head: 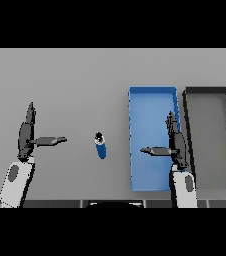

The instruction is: Pick up the blue pipe and place it into the blue bin.

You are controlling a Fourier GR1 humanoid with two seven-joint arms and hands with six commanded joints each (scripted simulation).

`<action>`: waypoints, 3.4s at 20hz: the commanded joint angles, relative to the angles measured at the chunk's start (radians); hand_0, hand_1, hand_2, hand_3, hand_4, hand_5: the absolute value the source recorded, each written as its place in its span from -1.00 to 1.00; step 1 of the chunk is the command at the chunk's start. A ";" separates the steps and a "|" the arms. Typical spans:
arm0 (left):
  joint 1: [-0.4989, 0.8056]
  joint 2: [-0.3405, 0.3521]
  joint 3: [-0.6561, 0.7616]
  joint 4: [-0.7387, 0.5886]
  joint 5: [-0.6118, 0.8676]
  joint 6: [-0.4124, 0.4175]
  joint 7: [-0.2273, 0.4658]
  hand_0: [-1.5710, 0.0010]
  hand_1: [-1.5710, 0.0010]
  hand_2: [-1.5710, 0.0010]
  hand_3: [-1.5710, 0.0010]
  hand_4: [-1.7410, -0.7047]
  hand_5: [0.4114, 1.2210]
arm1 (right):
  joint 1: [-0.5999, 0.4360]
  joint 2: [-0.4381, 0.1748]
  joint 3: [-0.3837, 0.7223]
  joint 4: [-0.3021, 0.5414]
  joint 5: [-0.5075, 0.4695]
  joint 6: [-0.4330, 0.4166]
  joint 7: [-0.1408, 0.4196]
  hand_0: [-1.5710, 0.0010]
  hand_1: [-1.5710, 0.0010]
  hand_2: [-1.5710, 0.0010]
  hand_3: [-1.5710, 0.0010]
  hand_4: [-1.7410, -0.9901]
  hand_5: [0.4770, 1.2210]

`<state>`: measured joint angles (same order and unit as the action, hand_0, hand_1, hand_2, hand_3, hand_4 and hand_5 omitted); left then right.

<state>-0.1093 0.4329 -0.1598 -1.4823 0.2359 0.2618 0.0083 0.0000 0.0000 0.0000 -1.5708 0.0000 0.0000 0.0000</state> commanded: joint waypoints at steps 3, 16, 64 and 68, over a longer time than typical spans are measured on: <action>-0.013 -0.010 -0.007 0.005 -0.007 0.008 0.002 1.00 1.00 1.00 1.00 0.50 -0.55 | -0.012 -0.012 -0.013 0.010 -0.010 0.004 0.006 1.00 1.00 1.00 1.00 0.43 -0.59; 0.049 0.166 -0.096 -0.018 -0.015 -0.334 -0.165 1.00 1.00 1.00 1.00 0.48 -0.57 | 0.080 -0.167 0.058 -0.103 0.157 0.049 -0.113 1.00 1.00 1.00 1.00 0.46 -0.61; -0.100 -0.318 -0.380 0.111 -0.192 -0.342 -0.218 -0.89 -0.91 -0.92 -0.92 -0.48 0.93 | 0.070 -0.167 0.040 -0.093 0.122 0.075 -0.093 1.00 1.00 1.00 1.00 0.38 -0.59; -0.123 -0.334 -0.373 0.034 -0.181 -0.356 -0.186 -0.96 -0.96 -0.97 -0.97 -0.47 0.97 | 0.067 -0.180 0.031 -0.088 0.133 0.065 -0.093 1.00 1.00 1.00 1.00 0.41 -0.56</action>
<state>-0.2333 0.0989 -0.5324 -1.4483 0.0548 -0.0958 -0.1814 0.0670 -0.1804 0.0305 -1.6592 0.1330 0.0653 -0.0916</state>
